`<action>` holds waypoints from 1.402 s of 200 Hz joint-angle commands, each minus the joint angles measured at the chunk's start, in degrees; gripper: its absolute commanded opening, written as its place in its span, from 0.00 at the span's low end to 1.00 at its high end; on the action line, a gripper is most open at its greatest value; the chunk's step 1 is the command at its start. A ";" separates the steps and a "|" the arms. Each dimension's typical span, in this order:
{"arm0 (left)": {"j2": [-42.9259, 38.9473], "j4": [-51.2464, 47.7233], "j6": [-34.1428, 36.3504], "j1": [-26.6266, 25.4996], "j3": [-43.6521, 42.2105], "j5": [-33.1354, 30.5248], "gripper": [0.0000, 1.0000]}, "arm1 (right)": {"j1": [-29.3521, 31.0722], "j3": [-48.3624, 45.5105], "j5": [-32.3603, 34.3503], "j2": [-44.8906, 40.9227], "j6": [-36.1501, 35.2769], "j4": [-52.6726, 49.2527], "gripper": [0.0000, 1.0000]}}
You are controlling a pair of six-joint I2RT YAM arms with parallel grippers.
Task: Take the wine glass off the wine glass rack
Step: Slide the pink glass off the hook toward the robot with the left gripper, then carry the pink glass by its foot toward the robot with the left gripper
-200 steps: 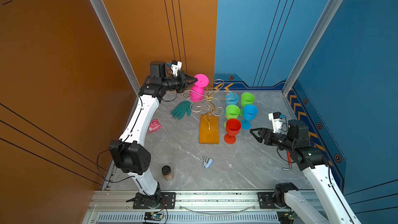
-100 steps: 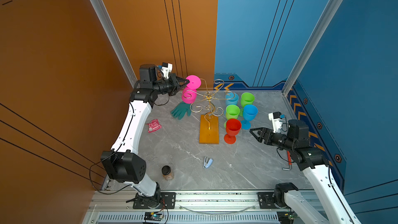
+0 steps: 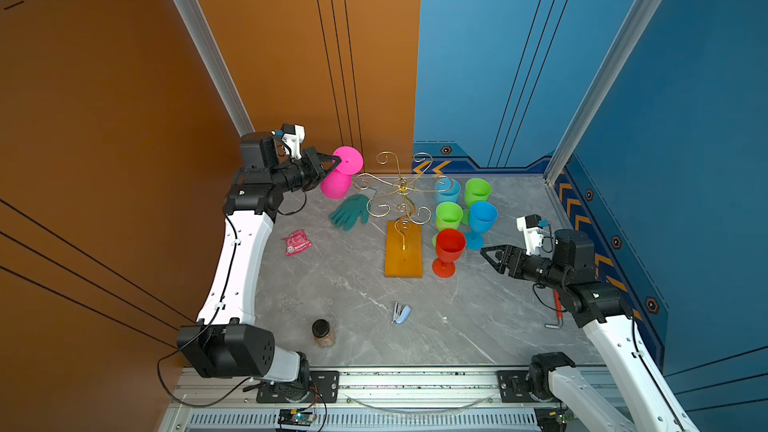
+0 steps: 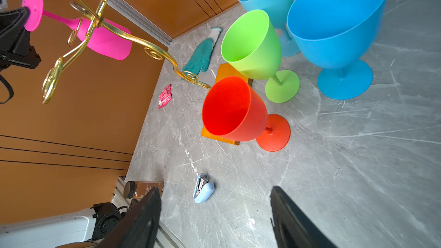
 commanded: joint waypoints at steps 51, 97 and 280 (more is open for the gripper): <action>-9.32 -11.10 12.48 1.79 -5.48 -10.08 0.00 | 0.87 -0.51 -0.24 1.00 -0.29 1.22 0.74; -13.65 -14.29 19.34 1.76 -9.84 -9.71 0.00 | 1.66 -0.30 0.47 1.59 -0.46 1.04 0.74; -26.24 -26.16 45.68 -29.74 -21.68 -18.47 0.00 | 6.10 4.14 5.84 6.32 -2.48 -3.00 0.74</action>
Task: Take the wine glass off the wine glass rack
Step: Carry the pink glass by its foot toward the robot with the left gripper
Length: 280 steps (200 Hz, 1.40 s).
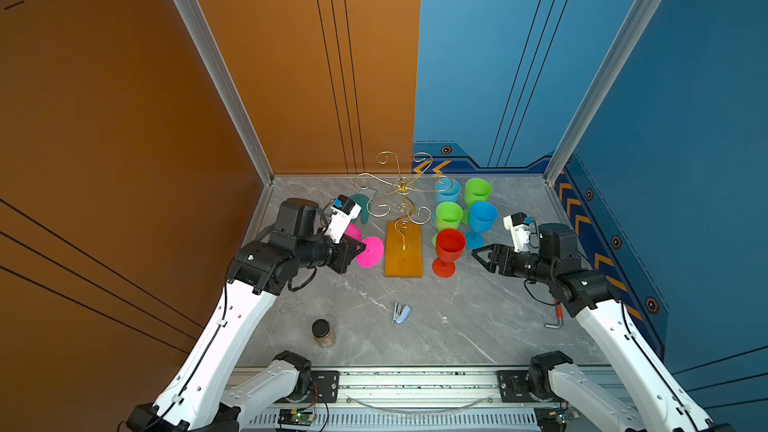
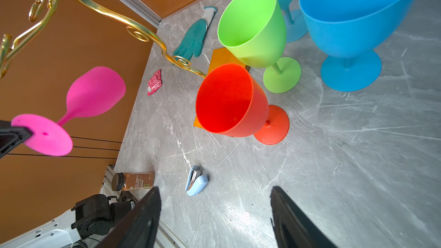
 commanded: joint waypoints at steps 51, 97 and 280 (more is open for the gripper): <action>-3.73 -1.25 6.38 -13.82 -3.21 -3.88 0.00 | 1.39 1.87 1.56 1.60 -1.25 -1.50 0.74; -2.87 -1.14 8.65 -21.37 -4.53 -9.22 0.00 | 1.98 2.30 1.65 2.10 -1.23 -1.58 0.74; -4.06 12.26 29.67 -46.98 -17.59 -30.02 0.00 | 4.35 6.37 0.85 5.97 -1.53 -4.75 0.72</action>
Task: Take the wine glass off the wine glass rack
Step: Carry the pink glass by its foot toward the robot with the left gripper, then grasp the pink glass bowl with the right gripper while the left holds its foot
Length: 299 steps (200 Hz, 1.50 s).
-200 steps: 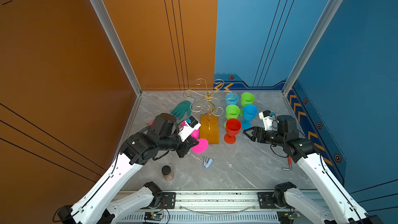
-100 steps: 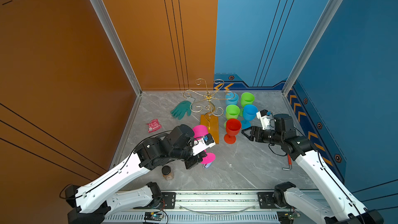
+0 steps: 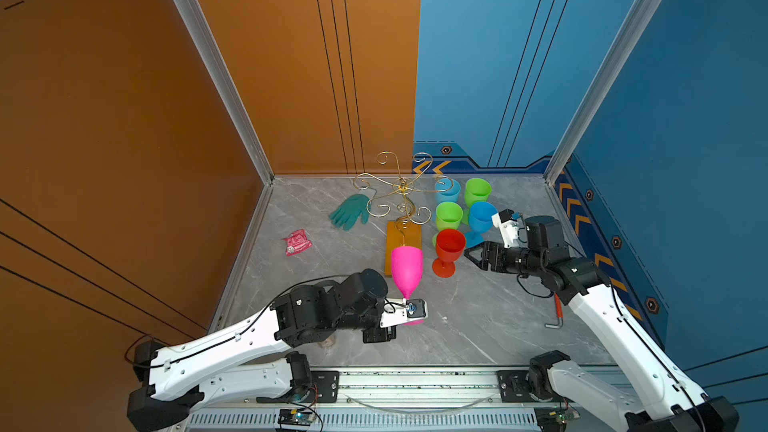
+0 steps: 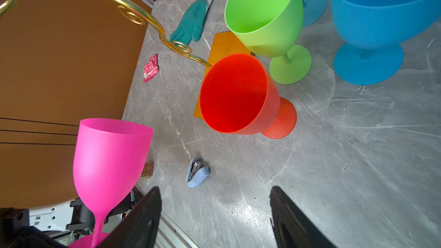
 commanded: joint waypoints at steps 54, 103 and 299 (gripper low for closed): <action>1.53 4.45 12.94 -7.91 -3.60 -15.51 0.00 | 0.51 3.82 -3.05 1.07 -0.75 -2.43 0.72; 1.43 8.85 21.20 -11.74 -7.65 -24.59 0.00 | 0.95 6.46 -6.69 2.90 -1.51 -3.58 0.70; 0.50 30.20 49.57 -19.07 -20.44 -44.91 0.00 | 7.62 14.35 -11.46 9.72 -6.43 -9.65 0.52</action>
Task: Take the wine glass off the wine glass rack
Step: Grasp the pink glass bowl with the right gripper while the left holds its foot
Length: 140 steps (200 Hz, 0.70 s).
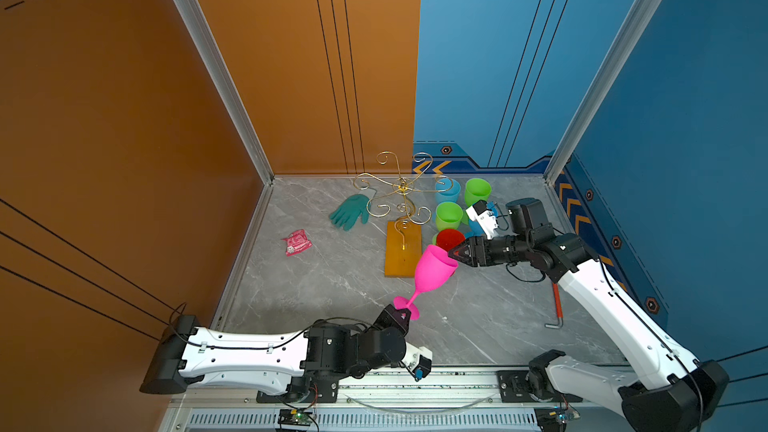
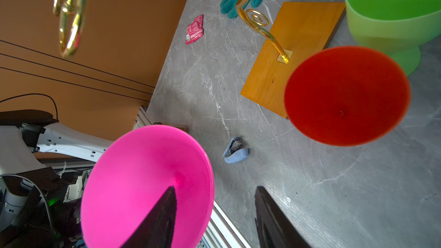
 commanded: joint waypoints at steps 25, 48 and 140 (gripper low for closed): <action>-0.62 8.70 6.29 -0.72 -1.80 -4.14 0.00 | 1.03 1.60 -2.87 1.02 -1.46 -2.08 0.47; -0.27 9.98 7.81 -0.69 -2.52 -4.91 0.00 | 1.36 1.63 -3.62 1.34 -1.47 -2.12 0.40; 0.64 14.53 11.26 -0.56 -4.64 -6.69 0.00 | 1.45 2.58 -3.27 1.94 -3.08 -4.04 0.14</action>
